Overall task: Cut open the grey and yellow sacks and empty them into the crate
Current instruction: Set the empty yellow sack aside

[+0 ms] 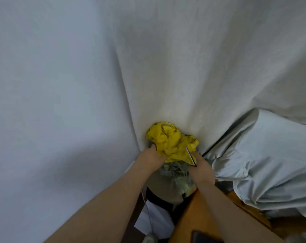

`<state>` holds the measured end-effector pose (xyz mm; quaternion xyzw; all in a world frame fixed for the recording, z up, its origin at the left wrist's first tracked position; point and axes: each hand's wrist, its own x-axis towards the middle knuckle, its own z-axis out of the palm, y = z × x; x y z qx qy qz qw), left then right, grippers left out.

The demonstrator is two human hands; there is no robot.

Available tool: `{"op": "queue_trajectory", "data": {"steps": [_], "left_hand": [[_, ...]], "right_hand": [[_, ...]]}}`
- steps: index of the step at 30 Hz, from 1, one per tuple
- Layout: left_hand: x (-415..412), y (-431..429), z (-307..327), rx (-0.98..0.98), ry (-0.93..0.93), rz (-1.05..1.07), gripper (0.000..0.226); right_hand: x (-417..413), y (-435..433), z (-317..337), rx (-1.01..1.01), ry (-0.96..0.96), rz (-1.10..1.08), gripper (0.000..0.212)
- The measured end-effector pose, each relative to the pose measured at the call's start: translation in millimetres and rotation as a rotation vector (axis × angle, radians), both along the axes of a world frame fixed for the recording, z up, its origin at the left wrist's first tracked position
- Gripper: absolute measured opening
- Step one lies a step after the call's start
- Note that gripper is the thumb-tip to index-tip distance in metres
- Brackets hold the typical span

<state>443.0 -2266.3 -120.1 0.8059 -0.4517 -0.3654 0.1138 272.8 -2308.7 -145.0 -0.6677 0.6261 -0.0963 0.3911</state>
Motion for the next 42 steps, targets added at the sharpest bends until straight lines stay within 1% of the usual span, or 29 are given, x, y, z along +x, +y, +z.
{"op": "queue_trajectory", "data": {"steps": [2,4,6,7,9,11,15,18,22,24,27,28,31,34,37,42], "left_hand": [[-14,32,27,-0.014,-0.067,0.007,0.045],[-30,69,50,-0.016,-0.095,0.049,0.044],[-43,106,70,0.002,-0.12,0.073,0.038],[-47,123,78,0.012,-0.144,0.087,0.035],[-53,159,92,0.049,-0.184,0.127,0.034],[-56,197,103,0.087,-0.246,0.147,0.041],[-53,280,124,0.172,-0.394,0.211,0.052],[-46,347,137,0.21,-0.422,0.32,0.052],[-45,454,148,0.23,-0.422,0.51,0.054],[-48,515,151,0.233,-0.423,0.617,0.053],[-64,617,155,0.233,-0.421,0.769,0.051],[-73,655,156,0.239,-0.419,0.819,0.05],[-114,778,157,0.273,-0.412,0.976,0.04],[-166,908,157,0.327,-0.42,1.168,0.033],[-223,1021,160,0.387,-0.443,1.367,0.035],[-317,1165,175,0.484,-0.425,1.656,0.038]], "right_hand": [[-4,18,23,0.0,-0.053,0.071,0.044],[-8,41,47,0.005,-0.1,0.139,0.025],[-9,66,68,0.014,-0.131,0.188,0.006],[-9,79,77,0.012,-0.143,0.215,0.003],[-5,106,89,0.011,-0.167,0.287,0.007],[1,134,99,0.017,-0.151,0.386,0.006],[25,195,116,0.014,-0.107,0.598,0.015],[46,251,131,0.026,-0.089,0.742,0.019],[73,343,152,-0.043,-0.087,0.905,0.031],[85,399,160,-0.086,-0.08,1.008,0.032],[99,496,163,-0.156,-0.065,1.239,0.025],[101,533,161,-0.178,-0.053,1.326,0.022],[94,660,153,-0.198,-0.043,1.542,0.022],[69,804,150,-0.207,-0.082,1.755,0.021],[35,933,157,-0.211,-0.139,1.961,0.021],[-23,1097,174,-0.365,-0.215,2.23,0.022]]}}
